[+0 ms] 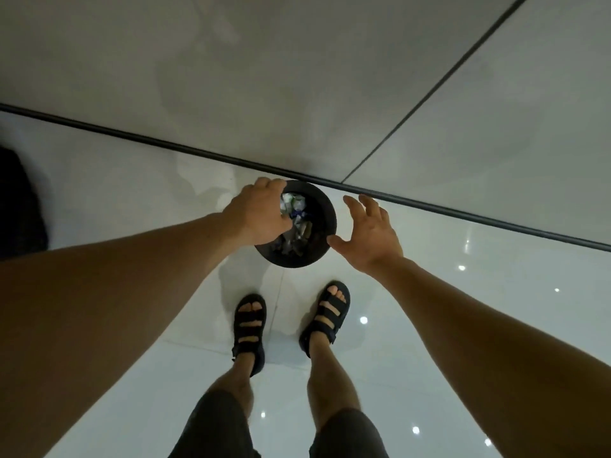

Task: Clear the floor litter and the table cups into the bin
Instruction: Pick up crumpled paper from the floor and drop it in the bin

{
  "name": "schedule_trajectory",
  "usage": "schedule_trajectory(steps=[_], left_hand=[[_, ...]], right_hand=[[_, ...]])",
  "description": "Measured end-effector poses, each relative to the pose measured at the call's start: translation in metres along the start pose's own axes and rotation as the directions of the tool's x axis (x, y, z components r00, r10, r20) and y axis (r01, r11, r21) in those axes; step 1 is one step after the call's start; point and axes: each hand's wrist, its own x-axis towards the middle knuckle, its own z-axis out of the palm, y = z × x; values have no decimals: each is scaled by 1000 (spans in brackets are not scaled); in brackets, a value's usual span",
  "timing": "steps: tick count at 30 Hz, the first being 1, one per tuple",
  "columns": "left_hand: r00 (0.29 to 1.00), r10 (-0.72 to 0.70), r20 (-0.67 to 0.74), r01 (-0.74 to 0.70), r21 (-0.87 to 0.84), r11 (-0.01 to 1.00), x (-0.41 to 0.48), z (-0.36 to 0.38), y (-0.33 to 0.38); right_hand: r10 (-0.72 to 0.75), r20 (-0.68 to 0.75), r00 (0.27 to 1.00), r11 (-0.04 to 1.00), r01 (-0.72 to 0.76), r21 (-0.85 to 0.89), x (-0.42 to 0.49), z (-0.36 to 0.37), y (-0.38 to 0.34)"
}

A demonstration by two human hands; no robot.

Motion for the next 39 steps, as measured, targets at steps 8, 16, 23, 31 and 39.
schedule_trajectory(steps=[8,16,23,31,39], left_hand=[[973,225,46,-228,77,971,-93,-68,98],[859,493,139,-512,215,831,-214,-121,216],[727,635,260,-683,368,631,-306,-115,326],[513,760,400,-841,410,352,-427,-7,458],[336,758,559,-917,376,130,-533,121,555]], right_hand=[[168,-177,970,983,-151,102,-122,-121,-12],[420,-322,849,900,-343,269,-303,-191,-18],[617,-410,672,781,-457,425,-455,-203,24],[816,-346,463,573,-572,588,-628,-145,116],[925,-268,269,379,-637,672,-773,-89,202]])
